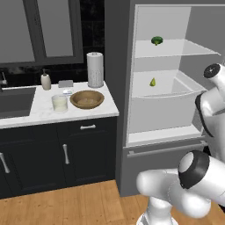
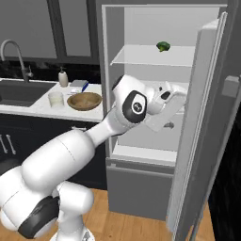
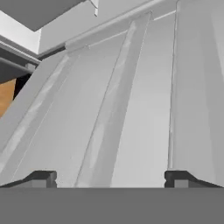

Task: Grab a lemon wedge from the fridge and one ice cube from the ice bowl, and put them in the glass of lemonade.

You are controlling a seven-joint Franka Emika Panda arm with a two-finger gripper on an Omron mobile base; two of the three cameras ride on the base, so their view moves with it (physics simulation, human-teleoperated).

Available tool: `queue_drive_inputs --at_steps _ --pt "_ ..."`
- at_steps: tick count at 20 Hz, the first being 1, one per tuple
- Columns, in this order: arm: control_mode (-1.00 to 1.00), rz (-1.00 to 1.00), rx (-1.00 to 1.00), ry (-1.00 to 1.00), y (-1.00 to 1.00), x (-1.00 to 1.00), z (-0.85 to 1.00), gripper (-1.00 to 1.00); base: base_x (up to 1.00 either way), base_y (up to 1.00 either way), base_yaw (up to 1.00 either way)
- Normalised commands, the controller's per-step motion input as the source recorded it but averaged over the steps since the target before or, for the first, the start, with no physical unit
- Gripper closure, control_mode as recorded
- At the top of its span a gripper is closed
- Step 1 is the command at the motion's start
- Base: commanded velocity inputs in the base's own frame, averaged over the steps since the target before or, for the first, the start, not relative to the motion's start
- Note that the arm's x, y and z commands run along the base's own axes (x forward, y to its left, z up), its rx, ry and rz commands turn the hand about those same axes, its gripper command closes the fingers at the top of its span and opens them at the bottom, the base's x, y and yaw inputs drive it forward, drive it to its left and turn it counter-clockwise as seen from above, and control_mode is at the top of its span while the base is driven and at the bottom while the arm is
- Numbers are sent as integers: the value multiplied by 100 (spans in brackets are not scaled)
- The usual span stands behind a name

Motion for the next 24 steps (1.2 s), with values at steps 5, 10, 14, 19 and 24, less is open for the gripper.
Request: queue_drive_inputs --at_steps 5,10,14,19,24 --pt "-100 -4 43 -36 43 -33 -3 -100 0 0 0" --pt "-100 -11 55 -45 83 -27 -17 -100 0 0 0" --pt "-100 -14 55 -43 95 -32 -44 -100 0 0 0" --pt "-100 -13 47 -32 100 -21 -66 -100 0 0 0" --pt "-100 -15 40 -18 100 -14 -71 -100 0 0 0"
